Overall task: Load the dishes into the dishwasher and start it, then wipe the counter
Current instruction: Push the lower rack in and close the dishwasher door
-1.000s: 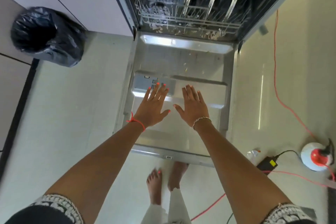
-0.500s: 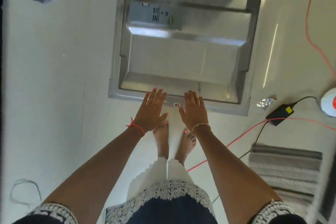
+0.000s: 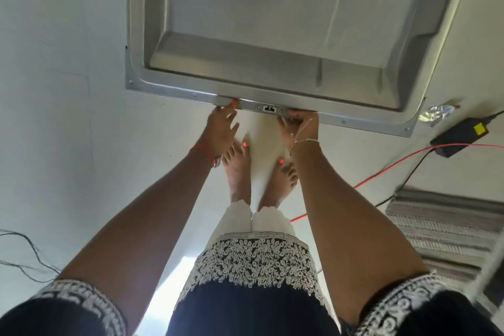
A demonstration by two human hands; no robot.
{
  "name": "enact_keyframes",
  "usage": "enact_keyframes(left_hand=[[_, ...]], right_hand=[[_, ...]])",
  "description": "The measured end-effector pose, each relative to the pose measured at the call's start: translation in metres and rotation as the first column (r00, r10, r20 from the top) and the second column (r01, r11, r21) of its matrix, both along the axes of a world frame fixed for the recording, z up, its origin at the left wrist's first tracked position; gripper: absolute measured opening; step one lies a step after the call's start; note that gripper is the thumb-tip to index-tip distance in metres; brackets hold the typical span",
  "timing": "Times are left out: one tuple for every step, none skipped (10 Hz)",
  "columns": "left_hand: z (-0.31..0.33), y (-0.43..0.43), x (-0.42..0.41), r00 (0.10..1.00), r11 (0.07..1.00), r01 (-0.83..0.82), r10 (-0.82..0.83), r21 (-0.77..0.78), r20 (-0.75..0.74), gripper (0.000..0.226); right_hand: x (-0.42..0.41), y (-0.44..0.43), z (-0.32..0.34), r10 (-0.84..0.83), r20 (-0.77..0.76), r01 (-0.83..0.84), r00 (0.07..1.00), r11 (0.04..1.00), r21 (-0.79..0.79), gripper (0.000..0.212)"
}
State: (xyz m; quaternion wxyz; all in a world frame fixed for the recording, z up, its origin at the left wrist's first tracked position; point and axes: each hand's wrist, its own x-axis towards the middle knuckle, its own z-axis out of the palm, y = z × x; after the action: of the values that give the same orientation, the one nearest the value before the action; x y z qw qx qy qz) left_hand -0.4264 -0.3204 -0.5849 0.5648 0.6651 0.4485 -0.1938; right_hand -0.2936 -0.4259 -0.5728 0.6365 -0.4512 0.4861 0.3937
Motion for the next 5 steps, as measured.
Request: enact_keyframes(left_hand=[[-0.01, 0.01, 0.007, 0.999, 0.99, 0.029, -0.034, 0.142, 0.035, 0.02], [-0.006, 0.011, 0.018, 0.938, 0.938, -0.345, 0.346, 0.028, -0.035, 0.023], [0.002, 0.004, 0.023, 0.929, 0.934, -0.357, 0.357, 0.022, -0.093, 0.021], [0.025, 0.004, 0.026, 0.72, 0.677, -0.691, 0.673, -0.252, -0.167, 0.022], [0.04, 0.011, 0.026, 0.616, 0.526, -0.77, 0.761, -0.362, -0.206, 0.017]], right_hand=[[0.012, -0.005, -0.005, -0.045, 0.0, 0.045, 0.999, 0.995, 0.087, 0.038], [0.012, -0.01, -0.004, -0.001, -0.013, 0.002, 1.0, 0.996, 0.088, 0.036], [0.014, -0.011, 0.002, 0.047, -0.02, -0.045, 0.999, 0.996, 0.079, 0.032], [0.015, -0.013, 0.017, 0.075, -0.016, -0.074, 0.997, 0.995, 0.07, 0.03], [0.016, -0.015, 0.039, 0.152, -0.008, -0.151, 0.988, 0.986, 0.075, 0.029]])
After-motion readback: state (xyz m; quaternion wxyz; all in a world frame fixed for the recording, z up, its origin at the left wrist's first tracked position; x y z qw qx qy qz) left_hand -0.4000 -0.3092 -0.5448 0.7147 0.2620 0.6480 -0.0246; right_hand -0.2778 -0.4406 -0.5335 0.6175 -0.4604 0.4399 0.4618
